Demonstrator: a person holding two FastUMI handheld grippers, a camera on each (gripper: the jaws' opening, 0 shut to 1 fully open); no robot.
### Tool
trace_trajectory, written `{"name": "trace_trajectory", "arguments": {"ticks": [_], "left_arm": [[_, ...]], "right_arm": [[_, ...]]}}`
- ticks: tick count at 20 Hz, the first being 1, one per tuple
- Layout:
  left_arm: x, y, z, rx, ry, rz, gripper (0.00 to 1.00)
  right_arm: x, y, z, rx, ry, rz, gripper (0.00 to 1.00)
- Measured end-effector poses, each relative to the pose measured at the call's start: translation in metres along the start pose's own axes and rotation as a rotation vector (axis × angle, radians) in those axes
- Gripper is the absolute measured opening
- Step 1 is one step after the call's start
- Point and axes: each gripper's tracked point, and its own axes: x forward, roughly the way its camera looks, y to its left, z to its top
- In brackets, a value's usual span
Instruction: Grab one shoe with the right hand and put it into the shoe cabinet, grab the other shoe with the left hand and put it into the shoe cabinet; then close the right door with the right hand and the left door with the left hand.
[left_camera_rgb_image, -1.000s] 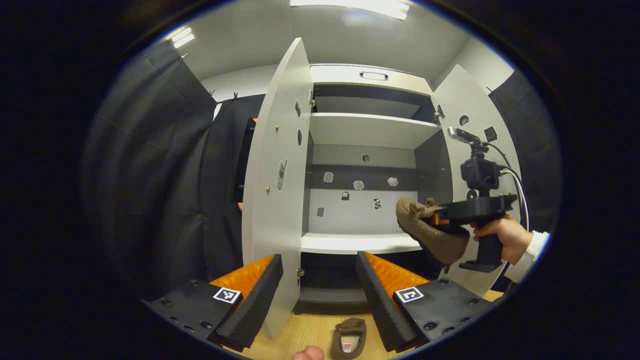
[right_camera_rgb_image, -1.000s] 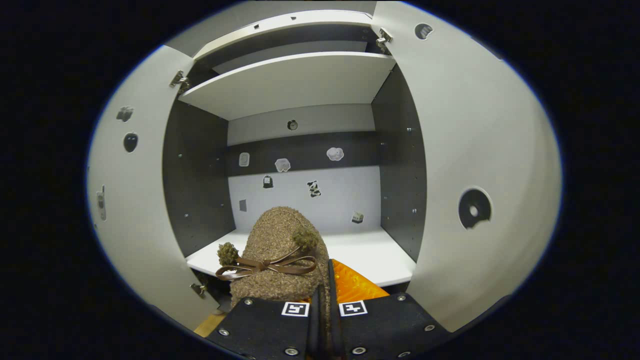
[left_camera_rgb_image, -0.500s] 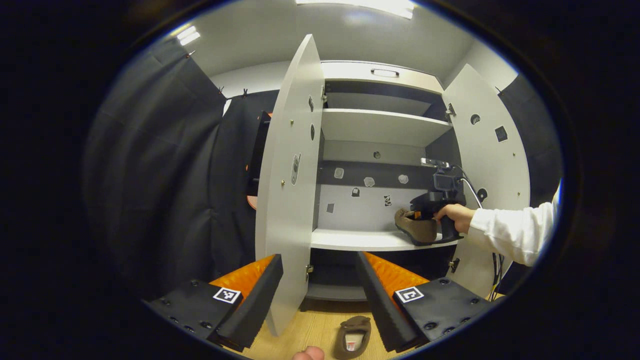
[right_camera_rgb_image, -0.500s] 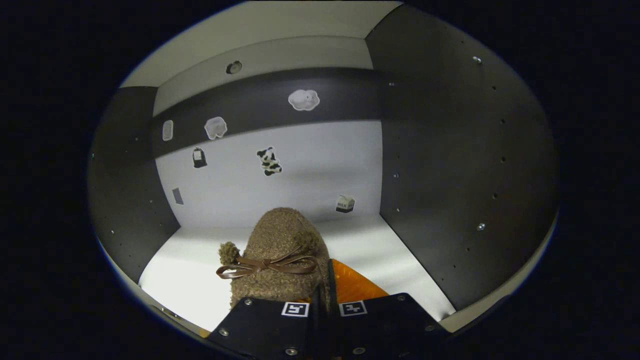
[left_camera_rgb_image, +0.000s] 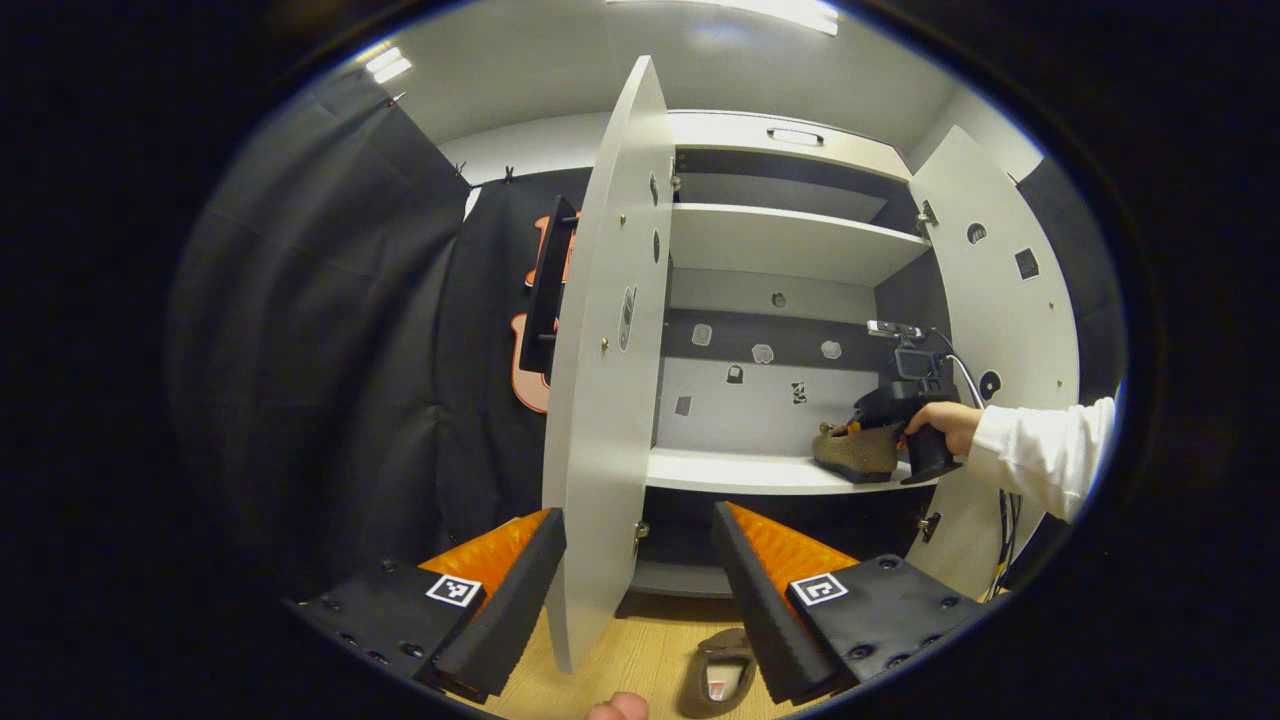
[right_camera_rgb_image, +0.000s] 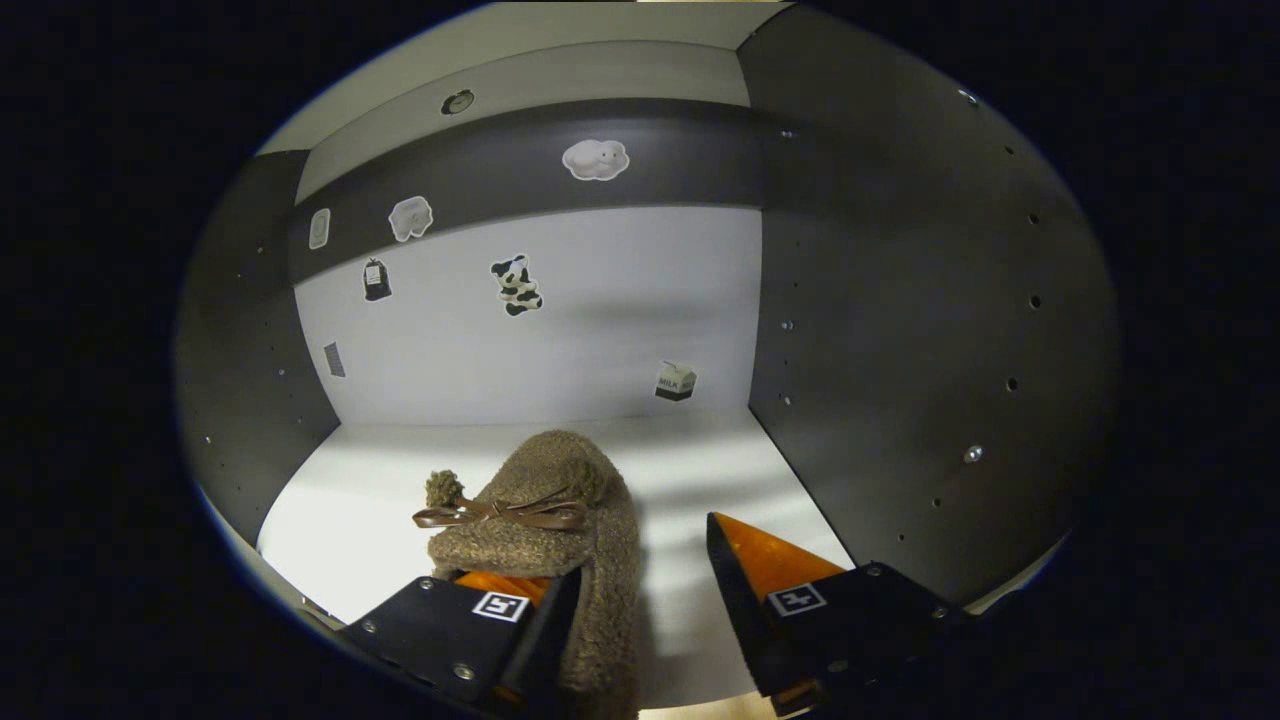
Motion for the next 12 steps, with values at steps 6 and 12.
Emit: {"name": "trace_trajectory", "arguments": {"ticks": [6, 12], "left_arm": [[0.004, -0.004, 0.000, -0.008, -0.001, -0.023, 0.99], [0.000, -0.015, 0.006, 0.003, -0.014, -0.053, 0.96]], "right_arm": [[-0.055, 0.019, 0.013, -0.067, -0.059, 0.087, 0.92], [-0.141, 0.050, 0.046, -0.088, -0.236, 0.178, 0.92]]}}
